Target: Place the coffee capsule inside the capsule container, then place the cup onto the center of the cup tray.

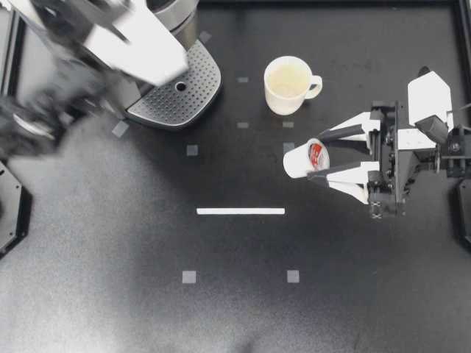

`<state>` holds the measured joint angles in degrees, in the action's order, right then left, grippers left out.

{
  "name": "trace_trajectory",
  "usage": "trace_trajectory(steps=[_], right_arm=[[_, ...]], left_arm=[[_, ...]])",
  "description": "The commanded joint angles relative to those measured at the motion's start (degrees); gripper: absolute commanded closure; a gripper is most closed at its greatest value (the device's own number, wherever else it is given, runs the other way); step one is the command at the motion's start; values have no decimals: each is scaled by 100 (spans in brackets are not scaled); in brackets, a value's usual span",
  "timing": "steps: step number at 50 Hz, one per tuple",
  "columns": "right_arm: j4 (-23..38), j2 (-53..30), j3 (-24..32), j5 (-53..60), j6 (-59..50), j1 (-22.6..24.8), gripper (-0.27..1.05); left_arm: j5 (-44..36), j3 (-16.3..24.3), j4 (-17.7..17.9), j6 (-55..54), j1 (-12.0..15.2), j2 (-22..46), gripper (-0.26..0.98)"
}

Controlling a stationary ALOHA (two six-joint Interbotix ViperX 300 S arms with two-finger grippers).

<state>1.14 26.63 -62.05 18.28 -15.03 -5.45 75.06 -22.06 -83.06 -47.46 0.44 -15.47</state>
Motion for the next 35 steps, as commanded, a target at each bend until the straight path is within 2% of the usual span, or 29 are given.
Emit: trace_trajectory(steps=[1, 8, 16, 35], right_arm=[[-9, 70, 149, 53, -9, -35, 35], [-9, 70, 167, 53, -9, -35, 35], [-9, 44, 220, 53, -18, -35, 35], [-9, 18, 246, 79, -141, -35, 35]], left_arm=[[-211, -44, 132, -272, 211, -413, 67], [-835, -299, 334, -756, 413, -896, 67], [-1556, -615, 527, -1213, 844, -1274, 67], [-2549, -1072, 545, -1872, 1688, -1863, 67]])
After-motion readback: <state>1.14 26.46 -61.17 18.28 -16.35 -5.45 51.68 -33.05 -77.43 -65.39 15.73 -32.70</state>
